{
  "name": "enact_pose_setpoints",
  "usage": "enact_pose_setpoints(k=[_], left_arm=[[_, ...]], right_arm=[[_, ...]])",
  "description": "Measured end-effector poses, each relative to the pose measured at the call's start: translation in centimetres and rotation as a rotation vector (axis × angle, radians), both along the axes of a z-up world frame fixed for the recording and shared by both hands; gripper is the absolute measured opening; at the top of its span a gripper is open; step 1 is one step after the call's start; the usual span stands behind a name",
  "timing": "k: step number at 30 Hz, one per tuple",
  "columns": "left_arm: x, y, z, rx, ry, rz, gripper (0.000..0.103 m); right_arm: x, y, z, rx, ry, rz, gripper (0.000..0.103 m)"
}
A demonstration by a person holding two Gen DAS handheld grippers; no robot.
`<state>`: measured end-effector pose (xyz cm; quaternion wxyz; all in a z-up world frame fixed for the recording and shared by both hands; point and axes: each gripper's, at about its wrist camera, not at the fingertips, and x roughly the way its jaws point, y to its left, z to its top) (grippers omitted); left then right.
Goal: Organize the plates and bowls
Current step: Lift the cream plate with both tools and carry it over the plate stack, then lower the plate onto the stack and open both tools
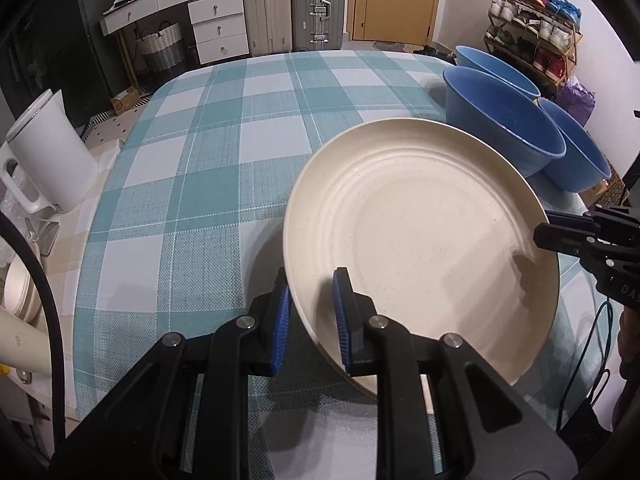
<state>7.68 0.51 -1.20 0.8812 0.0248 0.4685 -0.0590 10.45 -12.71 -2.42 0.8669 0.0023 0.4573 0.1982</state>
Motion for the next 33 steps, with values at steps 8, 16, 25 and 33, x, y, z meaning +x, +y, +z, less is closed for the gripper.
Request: enact_pose_setpoints(k=[8, 16, 25, 33], left_arm=[[0.1, -0.7, -0.8, 0.042, 0.007, -0.012, 0.019], [0.2, -0.9, -1.4, 0.060, 0.013, -0.016, 0.020], [0.3, -1.4, -1.8, 0.104, 0.013, -0.012, 0.021], [0.3, -1.8, -2.1, 0.133, 0.010, -0.011, 0.021]], right_arm=[[-0.2, 0.6, -0.5, -0.037, -0.011, -0.027, 0.017], [-0.2, 0.8, -0.9, -0.049, -0.003, -0.031, 0.017], [-0.2, 1.1, -1.2, -0.071, -0.015, -0.030, 0.018], [-0.5, 1.6, -1.3, -0.110, -0.034, -0.027, 0.018]])
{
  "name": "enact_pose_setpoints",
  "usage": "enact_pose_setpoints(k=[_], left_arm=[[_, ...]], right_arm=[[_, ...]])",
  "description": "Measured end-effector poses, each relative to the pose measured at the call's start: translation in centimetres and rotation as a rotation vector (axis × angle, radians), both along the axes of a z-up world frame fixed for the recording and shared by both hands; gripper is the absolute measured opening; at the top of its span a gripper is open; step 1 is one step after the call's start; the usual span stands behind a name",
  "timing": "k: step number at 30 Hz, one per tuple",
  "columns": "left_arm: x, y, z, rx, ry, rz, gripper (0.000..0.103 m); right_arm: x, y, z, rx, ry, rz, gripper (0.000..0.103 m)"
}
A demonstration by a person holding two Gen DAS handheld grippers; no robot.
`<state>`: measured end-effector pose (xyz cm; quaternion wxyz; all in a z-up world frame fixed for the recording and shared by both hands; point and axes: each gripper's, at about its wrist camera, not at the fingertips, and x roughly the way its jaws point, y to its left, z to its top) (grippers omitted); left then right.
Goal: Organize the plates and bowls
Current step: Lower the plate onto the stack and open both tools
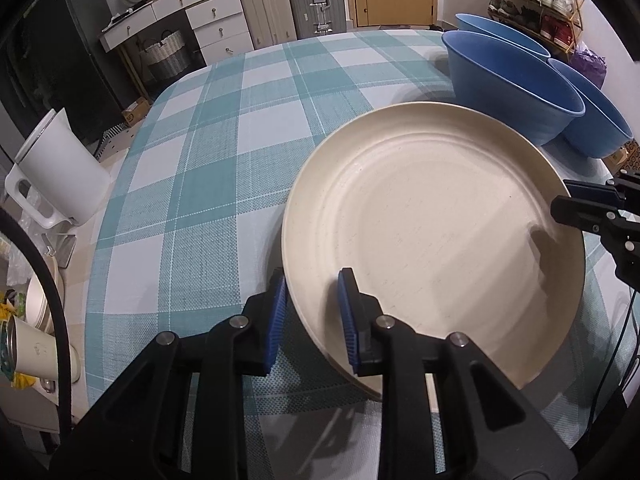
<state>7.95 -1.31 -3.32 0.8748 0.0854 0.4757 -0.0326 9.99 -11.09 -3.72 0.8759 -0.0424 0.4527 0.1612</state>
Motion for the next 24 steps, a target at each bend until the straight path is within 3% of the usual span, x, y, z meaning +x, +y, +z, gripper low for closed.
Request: enact_pose_setpoints(k=[13, 19, 24], left_arm=[[0.14, 0.01, -0.06, -0.006, 0.002, 0.023, 0.023], [0.23, 0.07, -0.08, -0.026, 0.011, 0.022, 0.032], [0.11, 0.32, -0.13, -0.069, 0.033, 0.033, 0.045]], right_arm=[[0.08, -0.55, -0.29, 0.006, 0.014, -0.004, 0.018], [-0.03, -0.54, -0.23, 0.013, 0.016, -0.007, 0.018], [-0.13, -0.84, -0.08, 0.037, 0.020, -0.015, 0.034]])
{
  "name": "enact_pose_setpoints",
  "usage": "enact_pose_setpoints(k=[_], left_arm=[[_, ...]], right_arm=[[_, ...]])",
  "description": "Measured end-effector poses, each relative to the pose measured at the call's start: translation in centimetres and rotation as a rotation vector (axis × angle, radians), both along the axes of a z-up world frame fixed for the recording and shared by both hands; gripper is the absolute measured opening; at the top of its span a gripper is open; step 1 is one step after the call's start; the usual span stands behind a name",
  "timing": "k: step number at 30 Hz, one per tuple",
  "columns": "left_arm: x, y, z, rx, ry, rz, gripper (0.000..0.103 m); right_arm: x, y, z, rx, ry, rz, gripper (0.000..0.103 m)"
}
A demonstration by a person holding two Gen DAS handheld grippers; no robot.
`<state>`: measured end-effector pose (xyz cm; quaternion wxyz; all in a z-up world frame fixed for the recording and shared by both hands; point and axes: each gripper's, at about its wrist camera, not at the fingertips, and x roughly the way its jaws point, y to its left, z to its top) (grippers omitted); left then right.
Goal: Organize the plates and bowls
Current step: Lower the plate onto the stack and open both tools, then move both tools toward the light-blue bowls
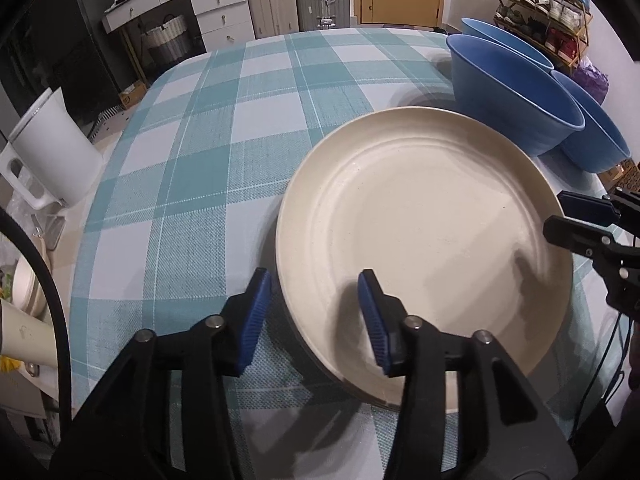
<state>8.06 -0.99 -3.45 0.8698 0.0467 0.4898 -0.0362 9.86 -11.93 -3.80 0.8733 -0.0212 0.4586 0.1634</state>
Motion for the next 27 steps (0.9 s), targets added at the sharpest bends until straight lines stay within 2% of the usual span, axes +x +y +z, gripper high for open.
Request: enact_pose_setpoints(k=[2, 3, 5, 7, 9, 12, 14, 15, 21, 27], left_arm=[[-0.2, 0.0, 0.2, -0.007, -0.004, 0.005, 0.061], [-0.3, 0.1, 0.4, -0.011, -0.010, 0.009, 0.065], [-0.5, 0.3, 0.9, -0.024, -0.024, 0.016, 0.075], [-0.6, 0.5, 1.3, -0.043, -0.031, 0.014, 0.081], [-0.7, 0.7, 1.8, -0.056, -0.042, 0.017, 0.082], [-0.8, 0.8, 2.3, -0.069, -0.052, 0.020, 0.090], [-0.8, 0.8, 2.6, -0.085, -0.059, 0.019, 0.102], [-0.9, 0.7, 2.8, -0.090, -0.064, 0.020, 0.102], [-0.9, 0.1, 3.8, -0.115, -0.076, 0.007, 0.102], [-0.5, -0.9, 5.6, -0.136, -0.106, -0.022, 0.102]], right_arm=[[-0.1, -0.1, 0.2, 0.006, -0.004, -0.001, 0.043], [-0.2, -0.2, 0.3, 0.011, -0.006, 0.002, 0.049], [-0.3, -0.3, 0.5, 0.021, -0.015, 0.003, 0.055], [-0.4, -0.5, 0.7, 0.024, -0.017, -0.001, 0.067], [-0.5, -0.8, 1.0, 0.045, -0.022, -0.006, 0.079], [-0.7, -1.0, 1.5, 0.054, -0.035, -0.011, 0.090], [-0.8, -1.1, 1.8, 0.052, -0.046, -0.021, 0.098], [-0.9, -1.2, 2.0, 0.057, -0.053, -0.027, 0.102], [-1.4, -1.9, 3.2, 0.052, -0.074, -0.041, 0.102], [-2.1, -3.2, 5.5, 0.041, -0.135, -0.070, 0.102]])
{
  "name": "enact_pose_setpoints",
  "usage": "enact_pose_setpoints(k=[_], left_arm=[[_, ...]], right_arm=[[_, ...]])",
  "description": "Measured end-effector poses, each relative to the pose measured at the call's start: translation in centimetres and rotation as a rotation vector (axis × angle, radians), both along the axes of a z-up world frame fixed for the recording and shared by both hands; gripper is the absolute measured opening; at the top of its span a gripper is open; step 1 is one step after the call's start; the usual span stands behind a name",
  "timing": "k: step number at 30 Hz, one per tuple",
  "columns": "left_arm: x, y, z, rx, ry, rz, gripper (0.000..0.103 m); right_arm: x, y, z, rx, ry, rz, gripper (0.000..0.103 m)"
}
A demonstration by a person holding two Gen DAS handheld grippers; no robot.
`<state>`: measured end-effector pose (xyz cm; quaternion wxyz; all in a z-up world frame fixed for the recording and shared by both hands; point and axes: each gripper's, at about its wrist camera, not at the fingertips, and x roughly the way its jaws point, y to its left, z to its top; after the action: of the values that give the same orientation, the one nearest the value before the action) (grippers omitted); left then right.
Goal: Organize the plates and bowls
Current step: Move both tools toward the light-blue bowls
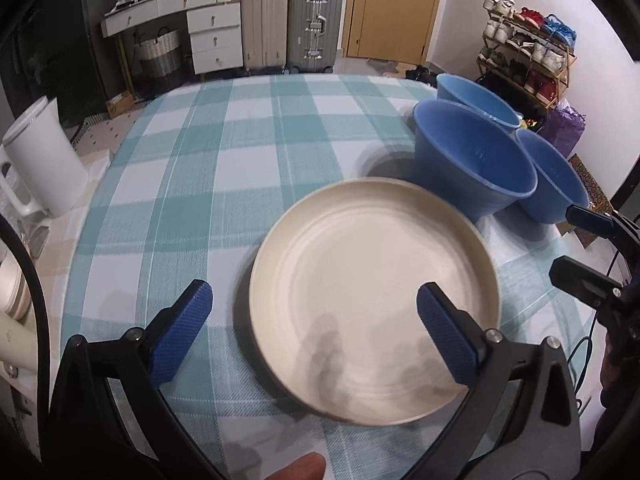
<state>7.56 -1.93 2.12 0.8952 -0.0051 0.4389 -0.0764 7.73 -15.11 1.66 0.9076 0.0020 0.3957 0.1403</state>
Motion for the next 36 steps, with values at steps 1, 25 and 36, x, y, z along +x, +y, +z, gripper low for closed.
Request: enact_pose_setpoints(k=[1, 25, 36], left_arm=[[0.1, -0.2, 0.5, 0.000, -0.011, -0.005, 0.102], [6.2, -5.7, 6.6, -0.031, -0.105, -0.084, 0.102], [9.8, -9.7, 8.8, -0.030, -0.124, -0.126, 0.102]], right_arm=[[0.0, -0.3, 0.4, 0.000, -0.008, -0.006, 0.102], [0.6, -9.4, 5.4, 0.015, -0.109, -0.247, 0.102], [1.9, -12.9, 6.8, 0.013, -0.115, -0.289, 0.102]])
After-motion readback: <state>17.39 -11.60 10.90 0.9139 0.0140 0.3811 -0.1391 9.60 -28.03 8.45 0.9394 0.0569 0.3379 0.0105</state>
